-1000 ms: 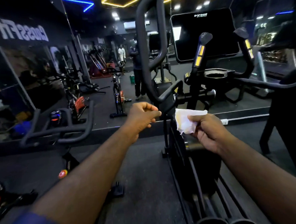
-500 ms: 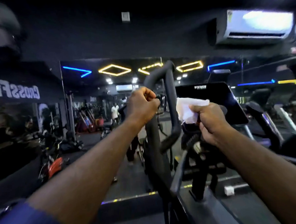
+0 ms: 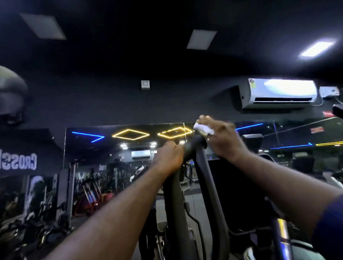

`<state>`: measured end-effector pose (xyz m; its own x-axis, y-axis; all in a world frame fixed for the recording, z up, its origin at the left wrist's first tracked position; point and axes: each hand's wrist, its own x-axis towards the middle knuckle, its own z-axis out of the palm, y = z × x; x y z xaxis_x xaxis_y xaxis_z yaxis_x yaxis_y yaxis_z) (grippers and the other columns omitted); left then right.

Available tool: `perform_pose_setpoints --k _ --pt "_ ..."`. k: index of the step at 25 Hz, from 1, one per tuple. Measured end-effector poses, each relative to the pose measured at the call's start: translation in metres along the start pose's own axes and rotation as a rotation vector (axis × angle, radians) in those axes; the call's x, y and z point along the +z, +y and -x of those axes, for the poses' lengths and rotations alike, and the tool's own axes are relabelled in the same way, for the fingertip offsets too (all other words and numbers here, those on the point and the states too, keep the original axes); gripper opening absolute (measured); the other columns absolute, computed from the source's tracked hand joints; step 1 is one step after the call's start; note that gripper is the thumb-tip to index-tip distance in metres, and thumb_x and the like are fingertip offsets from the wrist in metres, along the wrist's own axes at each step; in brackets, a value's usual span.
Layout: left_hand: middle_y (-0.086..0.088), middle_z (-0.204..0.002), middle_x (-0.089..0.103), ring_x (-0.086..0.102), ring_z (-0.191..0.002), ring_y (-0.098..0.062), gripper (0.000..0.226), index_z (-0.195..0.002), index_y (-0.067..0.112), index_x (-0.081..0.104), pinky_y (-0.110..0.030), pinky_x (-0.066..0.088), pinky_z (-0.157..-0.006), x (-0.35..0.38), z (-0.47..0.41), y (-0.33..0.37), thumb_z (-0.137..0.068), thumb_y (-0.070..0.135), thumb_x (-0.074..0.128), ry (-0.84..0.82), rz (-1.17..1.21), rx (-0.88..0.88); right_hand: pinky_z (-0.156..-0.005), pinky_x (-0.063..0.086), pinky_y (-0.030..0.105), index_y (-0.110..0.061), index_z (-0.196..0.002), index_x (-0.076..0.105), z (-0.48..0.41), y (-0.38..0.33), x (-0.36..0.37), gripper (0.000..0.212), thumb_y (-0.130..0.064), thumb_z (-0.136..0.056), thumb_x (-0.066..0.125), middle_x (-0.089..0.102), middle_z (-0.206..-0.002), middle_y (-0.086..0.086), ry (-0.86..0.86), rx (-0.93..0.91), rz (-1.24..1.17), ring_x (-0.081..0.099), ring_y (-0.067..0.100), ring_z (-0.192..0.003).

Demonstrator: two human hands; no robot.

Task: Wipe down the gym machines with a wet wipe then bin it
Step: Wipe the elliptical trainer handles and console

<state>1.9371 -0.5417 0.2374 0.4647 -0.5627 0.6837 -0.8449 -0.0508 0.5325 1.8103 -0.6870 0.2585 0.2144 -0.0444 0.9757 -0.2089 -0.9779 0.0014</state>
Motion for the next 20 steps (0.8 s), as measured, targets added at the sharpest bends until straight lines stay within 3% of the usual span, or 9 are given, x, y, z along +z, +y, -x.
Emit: perform_pose_setpoints --k 2,4,7,9,12,14,16,18,20 --pt "-0.014 -0.094 0.072 0.074 -0.074 -0.029 0.047 -0.107 0.017 0.062 -0.048 0.063 -0.076 0.01 0.004 -0.005 -0.105 0.054 0.033 0.016 0.114 -0.018 -0.1 0.029 0.0 -0.012 -0.12 0.075 0.005 0.0 0.021 0.024 -0.008 -0.103 0.058 0.068 -0.128 0.002 -0.171 -0.031 -0.071 0.061 0.018 -0.122" --pt "-0.014 -0.09 0.071 0.073 -0.068 -0.026 0.043 -0.108 0.02 0.061 -0.051 0.065 -0.075 0.014 0.004 -0.012 -0.108 0.054 0.033 0.027 0.202 -0.037 -0.096 0.033 0.004 -0.014 -0.115 0.073 0.007 -0.001 0.034 0.027 -0.023 -0.109 0.048 0.063 -0.12 -0.003 -0.182 0.012 -0.167 0.057 0.011 -0.115" --pt "-0.014 -0.09 0.072 0.074 -0.069 -0.027 0.045 -0.106 0.023 0.061 -0.055 0.064 -0.077 0.017 0.004 -0.016 -0.106 0.058 0.032 0.033 0.195 -0.027 -0.096 0.046 0.031 -0.016 -0.099 0.074 -0.005 -0.005 0.042 0.038 -0.035 -0.108 0.042 0.065 -0.106 -0.001 -0.16 0.072 -0.194 0.061 0.017 -0.105" --pt "-0.013 -0.092 0.071 0.074 -0.075 -0.028 0.045 -0.107 0.025 0.061 -0.054 0.063 -0.081 0.018 0.003 -0.016 -0.107 0.059 0.031 0.04 0.174 -0.027 -0.095 0.048 0.04 -0.011 -0.095 0.075 -0.017 -0.009 0.043 0.039 -0.033 -0.107 0.044 0.07 -0.103 0.007 -0.188 0.104 -0.108 0.064 0.026 -0.103" --pt "-0.013 -0.092 0.071 0.073 -0.074 -0.025 0.04 -0.112 0.024 0.059 -0.045 0.064 -0.076 0.017 0.011 -0.012 -0.11 0.054 0.034 0.051 0.193 -0.035 -0.088 0.048 0.031 -0.004 -0.107 0.076 -0.038 -0.013 0.039 0.039 -0.031 -0.105 0.048 0.068 -0.097 0.008 -0.299 0.333 -0.184 0.062 0.026 -0.101" --pt "-0.013 -0.088 0.071 0.071 -0.066 -0.022 0.034 -0.104 0.026 0.057 -0.042 0.063 -0.071 0.016 0.015 -0.01 -0.111 0.051 0.035 0.073 0.209 -0.031 -0.068 0.048 0.02 0.003 -0.118 0.071 -0.045 -0.012 0.036 0.032 -0.018 -0.106 0.051 0.06 -0.082 0.003 -0.379 0.519 -0.379 0.058 0.02 -0.084" --pt "-0.014 -0.088 0.07 0.069 -0.068 -0.024 0.028 -0.094 0.03 0.05 -0.046 0.063 -0.076 0.015 0.018 -0.008 -0.111 0.048 0.037 0.078 0.25 -0.04 -0.065 0.049 0.022 0.002 -0.117 0.071 -0.042 -0.01 0.041 0.032 -0.019 -0.106 0.05 0.06 -0.08 0.002 -0.321 0.575 -0.445 0.063 0.022 -0.082" --pt "-0.016 -0.09 0.071 0.069 -0.069 -0.026 0.028 -0.095 0.03 0.051 -0.048 0.063 -0.077 0.015 0.019 -0.008 -0.111 0.048 0.038 0.083 0.27 -0.032 -0.082 0.052 0.036 -0.004 -0.106 0.072 -0.025 -0.015 0.049 0.037 -0.027 -0.107 0.043 0.067 -0.094 0.01 -0.162 0.451 -0.295 0.064 0.031 -0.098" --pt "-0.019 -0.092 0.071 0.068 -0.069 -0.027 0.029 -0.099 0.027 0.055 -0.048 0.063 -0.076 0.016 0.018 -0.009 -0.11 0.049 0.04 0.083 0.305 -0.035 -0.09 0.051 0.047 -0.008 -0.098 0.068 -0.005 -0.017 0.057 0.038 -0.031 -0.107 0.039 0.065 -0.102 0.01 -0.037 0.215 -0.141 0.062 0.03 -0.098"
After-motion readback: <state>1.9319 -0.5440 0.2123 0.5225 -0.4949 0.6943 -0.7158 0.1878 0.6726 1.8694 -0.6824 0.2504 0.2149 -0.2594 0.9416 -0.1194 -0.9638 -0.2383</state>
